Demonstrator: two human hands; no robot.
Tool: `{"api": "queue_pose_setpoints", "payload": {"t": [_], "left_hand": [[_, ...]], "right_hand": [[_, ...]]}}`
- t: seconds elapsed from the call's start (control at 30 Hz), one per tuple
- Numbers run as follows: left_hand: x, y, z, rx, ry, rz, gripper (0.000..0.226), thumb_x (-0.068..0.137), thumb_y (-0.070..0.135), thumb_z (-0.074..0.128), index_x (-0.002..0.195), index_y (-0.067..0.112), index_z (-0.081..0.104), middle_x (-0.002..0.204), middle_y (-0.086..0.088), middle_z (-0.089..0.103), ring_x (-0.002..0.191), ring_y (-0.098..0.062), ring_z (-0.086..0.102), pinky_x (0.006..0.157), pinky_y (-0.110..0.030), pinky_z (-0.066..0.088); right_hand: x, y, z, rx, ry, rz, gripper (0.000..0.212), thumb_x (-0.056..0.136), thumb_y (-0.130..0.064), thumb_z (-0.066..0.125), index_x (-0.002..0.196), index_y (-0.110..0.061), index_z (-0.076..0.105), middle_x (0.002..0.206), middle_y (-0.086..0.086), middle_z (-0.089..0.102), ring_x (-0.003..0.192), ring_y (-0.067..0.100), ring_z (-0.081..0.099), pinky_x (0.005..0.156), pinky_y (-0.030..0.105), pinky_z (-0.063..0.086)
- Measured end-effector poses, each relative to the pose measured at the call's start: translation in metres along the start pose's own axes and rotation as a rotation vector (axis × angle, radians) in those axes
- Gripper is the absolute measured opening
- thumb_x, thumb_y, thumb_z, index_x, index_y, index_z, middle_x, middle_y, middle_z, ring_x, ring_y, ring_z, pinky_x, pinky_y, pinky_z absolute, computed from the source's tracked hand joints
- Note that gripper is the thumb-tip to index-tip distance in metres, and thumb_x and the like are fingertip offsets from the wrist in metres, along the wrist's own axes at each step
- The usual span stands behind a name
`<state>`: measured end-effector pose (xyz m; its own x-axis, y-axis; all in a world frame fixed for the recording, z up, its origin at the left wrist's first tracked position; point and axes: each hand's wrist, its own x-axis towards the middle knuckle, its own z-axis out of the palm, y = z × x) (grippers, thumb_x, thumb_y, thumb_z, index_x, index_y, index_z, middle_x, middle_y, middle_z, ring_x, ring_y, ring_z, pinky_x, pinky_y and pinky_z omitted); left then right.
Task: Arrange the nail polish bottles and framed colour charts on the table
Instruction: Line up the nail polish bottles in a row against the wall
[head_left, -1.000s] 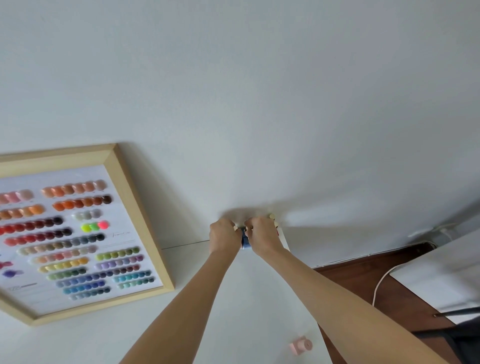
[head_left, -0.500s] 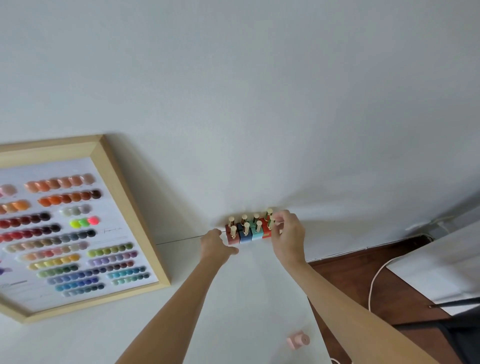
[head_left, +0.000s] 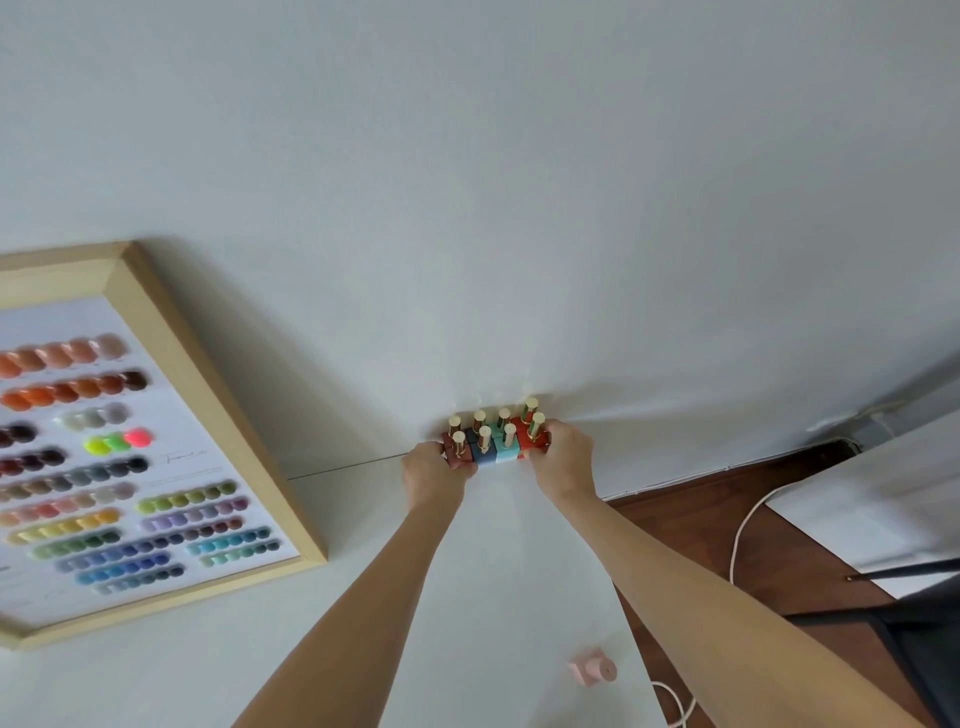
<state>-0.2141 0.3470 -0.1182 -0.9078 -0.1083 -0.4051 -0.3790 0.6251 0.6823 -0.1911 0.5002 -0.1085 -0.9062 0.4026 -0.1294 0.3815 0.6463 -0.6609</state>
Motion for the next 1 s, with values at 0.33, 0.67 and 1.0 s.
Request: {"api": "queue_pose_setpoints", "payload": {"t": [0.33, 0.67, 1.0], "left_hand": [[-0.033, -0.012, -0.014, 0.141, -0.105, 0.048, 0.062, 0.08, 0.029, 0.074, 0.13, 0.0, 0.051, 0.123, -0.012, 0.06, 0.113, -0.025, 0.056, 0.089, -0.034, 0.05], [-0.157, -0.063, -0.044, 0.202, -0.47, 0.328, 0.038, 0.082, 0.005, 0.065, 0.116, 0.021, 0.066, 0.11, 0.002, 0.064, 0.09, -0.009, 0.066, 0.066, -0.001, 0.047], [-0.236, -0.072, -0.028, 0.314, -0.644, 0.55, 0.035, 0.082, 0.005, 0.066, 0.11, 0.026, 0.071, 0.108, 0.002, 0.063, 0.091, -0.008, 0.065, 0.08, -0.017, 0.053]], "right_hand": [[-0.041, 0.013, -0.03, 0.053, -0.154, 0.0, 0.044, 0.085, -0.004, 0.064, 0.128, -0.003, 0.053, 0.125, 0.017, 0.061, 0.104, 0.028, 0.064, 0.096, 0.032, 0.047], [-0.143, 0.051, -0.099, -0.047, -0.35, -0.073, 0.044, 0.081, 0.017, 0.039, 0.098, -0.007, 0.072, 0.099, 0.006, 0.069, 0.075, 0.001, 0.06, 0.066, 0.001, 0.044], [-0.206, 0.053, -0.108, -0.138, -0.382, -0.185, 0.032, 0.08, 0.007, 0.052, 0.1, -0.011, 0.071, 0.102, 0.006, 0.069, 0.091, 0.015, 0.062, 0.071, 0.01, 0.046]]}}
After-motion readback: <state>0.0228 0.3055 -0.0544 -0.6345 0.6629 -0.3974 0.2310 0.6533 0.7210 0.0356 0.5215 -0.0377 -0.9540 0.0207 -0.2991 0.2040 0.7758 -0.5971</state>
